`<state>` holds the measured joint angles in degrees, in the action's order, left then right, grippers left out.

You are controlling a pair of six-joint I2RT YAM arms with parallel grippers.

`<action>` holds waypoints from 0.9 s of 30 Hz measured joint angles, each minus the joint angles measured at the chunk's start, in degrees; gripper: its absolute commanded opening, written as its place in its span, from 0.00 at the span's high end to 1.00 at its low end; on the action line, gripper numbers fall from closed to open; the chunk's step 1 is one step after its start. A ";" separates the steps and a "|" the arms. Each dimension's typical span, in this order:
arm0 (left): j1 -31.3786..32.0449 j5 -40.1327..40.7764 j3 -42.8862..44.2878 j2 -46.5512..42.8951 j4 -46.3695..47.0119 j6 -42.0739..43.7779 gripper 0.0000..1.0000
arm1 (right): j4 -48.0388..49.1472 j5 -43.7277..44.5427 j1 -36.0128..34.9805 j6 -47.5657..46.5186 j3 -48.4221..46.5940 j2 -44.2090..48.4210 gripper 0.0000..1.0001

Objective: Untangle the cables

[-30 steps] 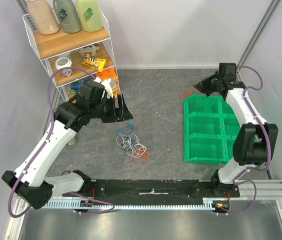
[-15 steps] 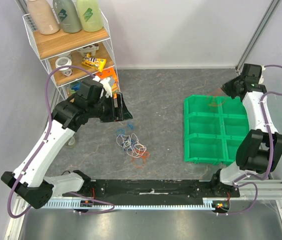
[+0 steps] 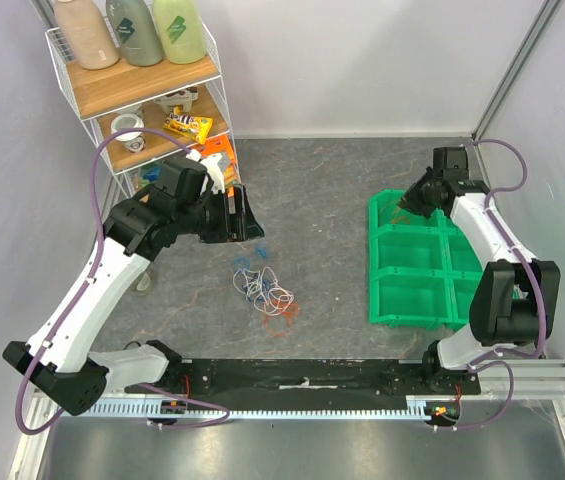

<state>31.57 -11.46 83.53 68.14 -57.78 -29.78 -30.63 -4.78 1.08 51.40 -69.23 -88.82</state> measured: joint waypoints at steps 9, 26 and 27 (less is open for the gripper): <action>0.00 1.01 -0.87 -0.52 -0.04 -0.04 0.23 | -0.26 9.64 1.11 -5.84 -3.30 -5.99 1.00; 0.00 -2.51 -12.41 6.25 2.86 -2.43 0.17 | -6.19 12.72 -5.35 -21.79 -6.64 -5.46 0.26; 0.00 -2.71 -13.81 6.25 3.76 -2.91 0.18 | -6.75 12.87 -6.75 -22.64 -6.60 -3.65 0.26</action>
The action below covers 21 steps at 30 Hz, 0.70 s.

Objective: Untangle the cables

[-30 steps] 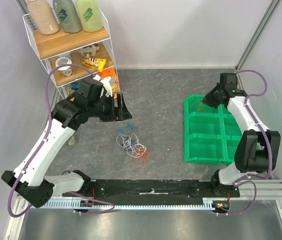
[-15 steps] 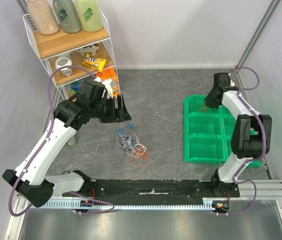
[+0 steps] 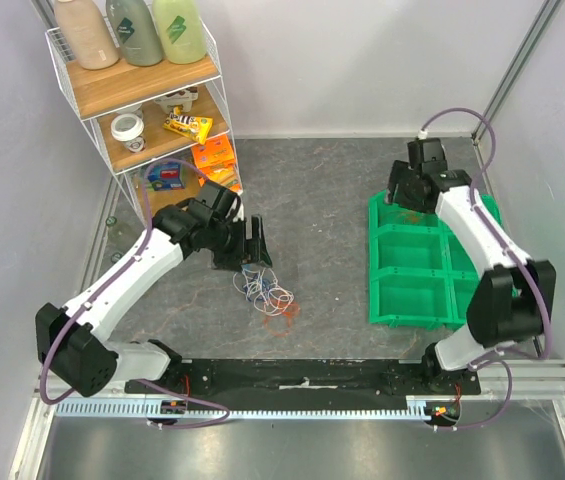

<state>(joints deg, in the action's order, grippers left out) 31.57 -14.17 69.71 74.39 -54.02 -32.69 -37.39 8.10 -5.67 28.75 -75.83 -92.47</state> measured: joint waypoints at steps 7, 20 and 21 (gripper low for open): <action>0.00 -2.93 -11.39 0.07 5.92 -3.28 0.18 | 1.03 -4.57 -18.21 -7.04 3.93 12.83 0.27; 0.00 -5.05 -18.25 6.78 14.19 -5.40 0.23 | 15.43 -21.68 -49.62 -13.94 27.47 12.00 0.30; 0.00 -4.96 -18.25 7.52 14.71 -5.40 0.23 | 16.33 -21.05 -50.07 -14.05 27.69 11.17 0.31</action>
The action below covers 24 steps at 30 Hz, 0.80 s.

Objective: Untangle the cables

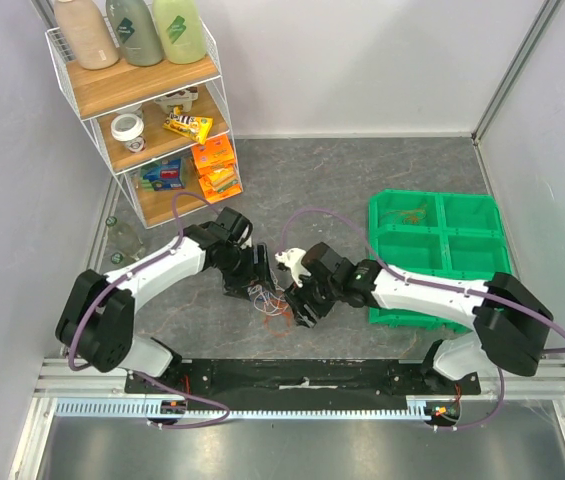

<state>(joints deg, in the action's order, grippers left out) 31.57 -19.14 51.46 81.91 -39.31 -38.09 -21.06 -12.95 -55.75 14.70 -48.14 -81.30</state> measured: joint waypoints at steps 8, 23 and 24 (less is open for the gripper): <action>0.00 0.02 0.00 4.20 3.43 -0.02 0.24 | 10.58 2.89 -0.81 0.26 2.86 -4.17 0.68; -1.14 -1.18 -0.96 8.94 9.49 -1.44 0.72 | 12.72 6.67 -1.16 0.79 4.94 3.67 1.00; -1.20 -1.22 -0.98 9.09 9.60 -1.66 0.80 | 12.68 6.91 -1.16 0.76 4.94 4.07 1.00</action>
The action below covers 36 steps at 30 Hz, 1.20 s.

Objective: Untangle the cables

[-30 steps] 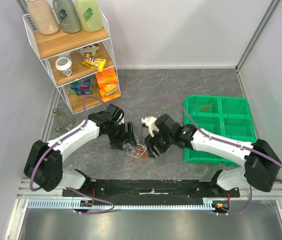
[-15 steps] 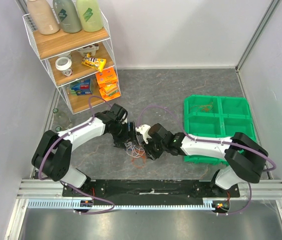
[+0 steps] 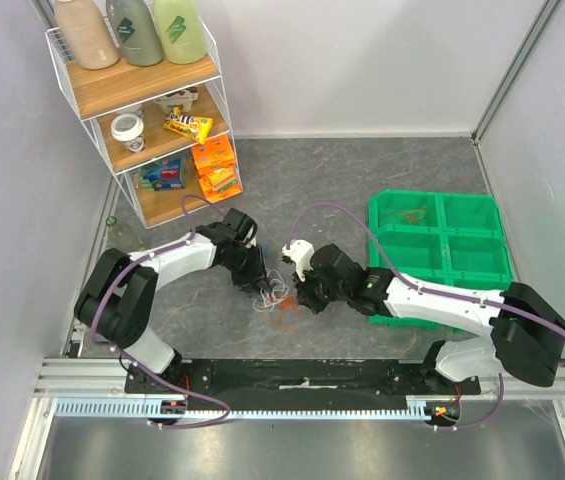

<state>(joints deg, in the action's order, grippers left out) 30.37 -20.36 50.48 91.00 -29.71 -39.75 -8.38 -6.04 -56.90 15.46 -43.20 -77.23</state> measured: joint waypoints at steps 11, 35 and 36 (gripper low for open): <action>-3.41 5.66 0.31 -4.83 -4.02 1.53 0.98 | -2.54 14.47 0.00 0.87 -0.13 2.21 1.00; -6.56 27.93 7.82 -28.72 -19.50 2.47 0.96 | -4.44 8.22 12.81 4.92 -5.64 3.30 1.00; -6.56 27.32 7.82 -28.00 -19.61 2.56 0.85 | -4.09 4.70 13.38 4.92 -6.32 2.32 1.00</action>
<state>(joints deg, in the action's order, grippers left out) 23.81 6.96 58.30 63.00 -49.32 -37.19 -12.47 -1.34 -43.53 20.38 -49.52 -74.91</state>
